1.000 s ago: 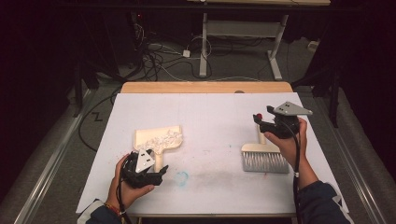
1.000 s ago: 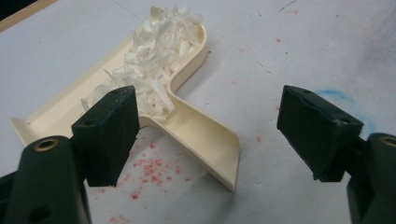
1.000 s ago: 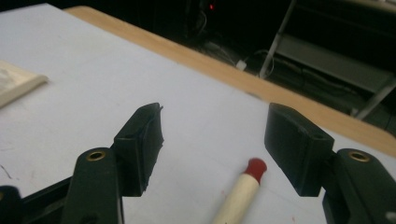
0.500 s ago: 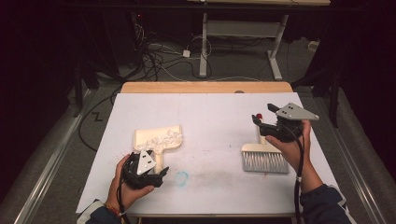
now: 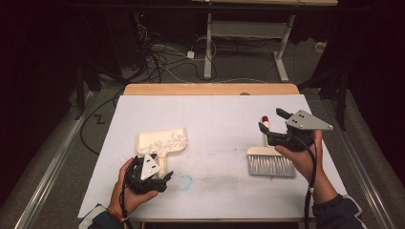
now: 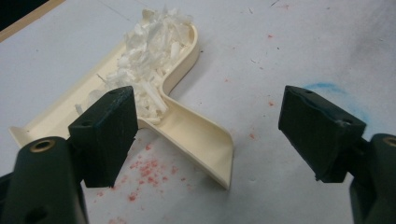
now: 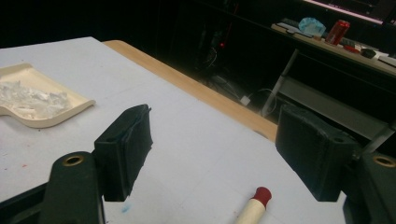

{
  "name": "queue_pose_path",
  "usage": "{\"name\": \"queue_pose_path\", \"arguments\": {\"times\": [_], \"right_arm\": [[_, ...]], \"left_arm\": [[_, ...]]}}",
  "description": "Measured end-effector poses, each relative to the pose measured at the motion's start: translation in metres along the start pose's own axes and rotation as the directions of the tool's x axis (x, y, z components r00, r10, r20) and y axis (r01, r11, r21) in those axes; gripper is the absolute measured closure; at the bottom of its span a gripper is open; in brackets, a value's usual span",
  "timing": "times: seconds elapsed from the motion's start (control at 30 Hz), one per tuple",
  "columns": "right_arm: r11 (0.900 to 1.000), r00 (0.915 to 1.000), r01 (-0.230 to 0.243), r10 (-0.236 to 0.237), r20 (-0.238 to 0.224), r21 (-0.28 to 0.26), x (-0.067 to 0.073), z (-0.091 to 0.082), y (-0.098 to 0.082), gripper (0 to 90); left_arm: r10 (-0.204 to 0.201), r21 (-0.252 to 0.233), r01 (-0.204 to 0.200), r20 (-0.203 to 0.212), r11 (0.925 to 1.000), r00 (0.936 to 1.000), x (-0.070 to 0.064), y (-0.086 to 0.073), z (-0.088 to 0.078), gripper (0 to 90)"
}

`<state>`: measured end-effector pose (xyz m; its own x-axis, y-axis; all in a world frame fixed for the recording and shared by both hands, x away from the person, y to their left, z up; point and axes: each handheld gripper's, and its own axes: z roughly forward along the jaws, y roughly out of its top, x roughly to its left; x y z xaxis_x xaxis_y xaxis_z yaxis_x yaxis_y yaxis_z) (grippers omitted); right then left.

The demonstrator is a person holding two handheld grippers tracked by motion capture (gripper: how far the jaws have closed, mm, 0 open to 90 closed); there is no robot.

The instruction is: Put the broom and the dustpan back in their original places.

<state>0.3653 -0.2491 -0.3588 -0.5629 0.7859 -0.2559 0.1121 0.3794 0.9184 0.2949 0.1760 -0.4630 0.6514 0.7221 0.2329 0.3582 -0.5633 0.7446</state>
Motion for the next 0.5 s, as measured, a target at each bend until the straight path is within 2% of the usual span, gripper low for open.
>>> {"name": "queue_pose_path", "arguments": {"times": [0.1, 0.23, 0.33, 0.5], "right_arm": [[1.0, 1.0, 0.008, -0.008, 0.004, -0.008, 0.003, -0.003, 0.001, 23.3], [1.0, 0.9996, 0.008, -0.008, 0.029, 0.009, 0.007, -0.006, 0.002, 21.1], [1.0, 0.9999, 0.009, -0.009, 0.009, 0.011, 0.009, -0.009, 0.001, 21.1], [1.0, 0.9998, 0.016, -0.016, 0.015, 0.009, 0.011, -0.015, -0.002, 20.1]], "left_arm": [[-0.002, 0.001, 0.002, 0.0, 1.0, 1.0, 0.0, 0.0, 0.0, 19.7], [-0.002, 0.0, 0.002, -0.003, 1.0, 1.0, 0.001, 0.001, -0.001, 19.7], [-0.003, -0.009, 0.003, -0.009, 1.0, 1.0, 0.001, 0.001, -0.003, 19.7], [-0.001, -0.011, 0.001, -0.008, 0.9999, 1.0, 0.001, 0.001, -0.004, 19.7]]}}
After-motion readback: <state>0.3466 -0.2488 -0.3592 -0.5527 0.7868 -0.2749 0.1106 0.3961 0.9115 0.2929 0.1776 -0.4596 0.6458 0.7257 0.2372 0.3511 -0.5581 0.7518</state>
